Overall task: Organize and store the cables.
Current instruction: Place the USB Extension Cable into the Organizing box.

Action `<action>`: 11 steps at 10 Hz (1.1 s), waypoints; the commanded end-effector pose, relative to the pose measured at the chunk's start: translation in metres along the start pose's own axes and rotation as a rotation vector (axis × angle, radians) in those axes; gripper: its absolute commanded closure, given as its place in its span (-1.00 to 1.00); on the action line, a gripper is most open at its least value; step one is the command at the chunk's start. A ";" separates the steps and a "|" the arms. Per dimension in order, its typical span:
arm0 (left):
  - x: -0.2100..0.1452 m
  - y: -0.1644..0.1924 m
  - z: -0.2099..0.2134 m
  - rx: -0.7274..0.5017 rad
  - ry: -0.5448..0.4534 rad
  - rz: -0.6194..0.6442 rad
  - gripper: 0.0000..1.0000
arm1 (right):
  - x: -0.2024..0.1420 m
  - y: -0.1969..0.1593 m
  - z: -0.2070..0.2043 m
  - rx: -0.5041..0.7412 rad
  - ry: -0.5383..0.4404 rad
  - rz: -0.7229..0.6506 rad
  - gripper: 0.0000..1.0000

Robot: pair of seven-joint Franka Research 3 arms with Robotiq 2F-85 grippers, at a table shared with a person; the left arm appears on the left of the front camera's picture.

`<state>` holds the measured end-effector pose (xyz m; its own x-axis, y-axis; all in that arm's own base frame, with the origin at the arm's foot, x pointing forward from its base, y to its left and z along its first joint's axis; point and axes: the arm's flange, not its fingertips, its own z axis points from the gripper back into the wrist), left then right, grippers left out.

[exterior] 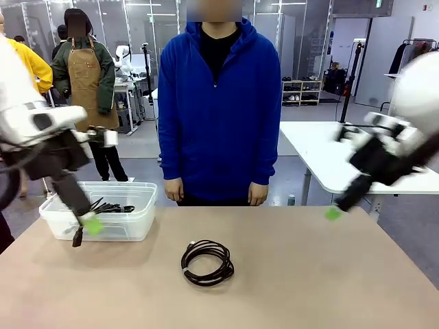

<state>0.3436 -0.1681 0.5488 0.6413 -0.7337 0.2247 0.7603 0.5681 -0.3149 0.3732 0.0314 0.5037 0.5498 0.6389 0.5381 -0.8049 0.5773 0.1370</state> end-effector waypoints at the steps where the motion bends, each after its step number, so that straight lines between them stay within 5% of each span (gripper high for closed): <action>1: 0.045 -0.011 -0.021 0.080 0.063 0.114 -1.00 | -0.058 -0.008 0.015 0.032 -0.088 0.101 -1.00; 4: 0.102 -0.024 -0.082 0.125 0.121 0.345 -1.00 | -0.136 -0.020 0.040 0.040 -0.244 0.174 -1.00; 7: 0.132 -0.015 -0.127 0.250 0.037 0.587 -1.00 | -0.150 -0.026 0.021 0.004 -0.208 0.302 -1.00; 8: 0.131 -0.014 -0.122 0.242 -0.004 0.519 -1.00 | -0.134 -0.039 -0.004 0.074 -0.173 0.367 -1.00; 9: 0.116 -0.018 -0.125 0.189 0.080 0.497 -1.00 | -0.144 -0.039 0.054 0.002 -0.231 0.246 -1.00; 11: 0.116 -0.018 -0.125 0.189 0.080 0.497 -1.00 | -0.144 -0.039 0.054 0.002 -0.231 0.246 -1.00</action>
<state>0.3969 -0.3151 0.4616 0.9349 -0.3533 0.0334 0.3531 0.9168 -0.1867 0.3188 -0.1104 0.4570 0.2661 0.6470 0.7145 -0.9163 0.3999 -0.0208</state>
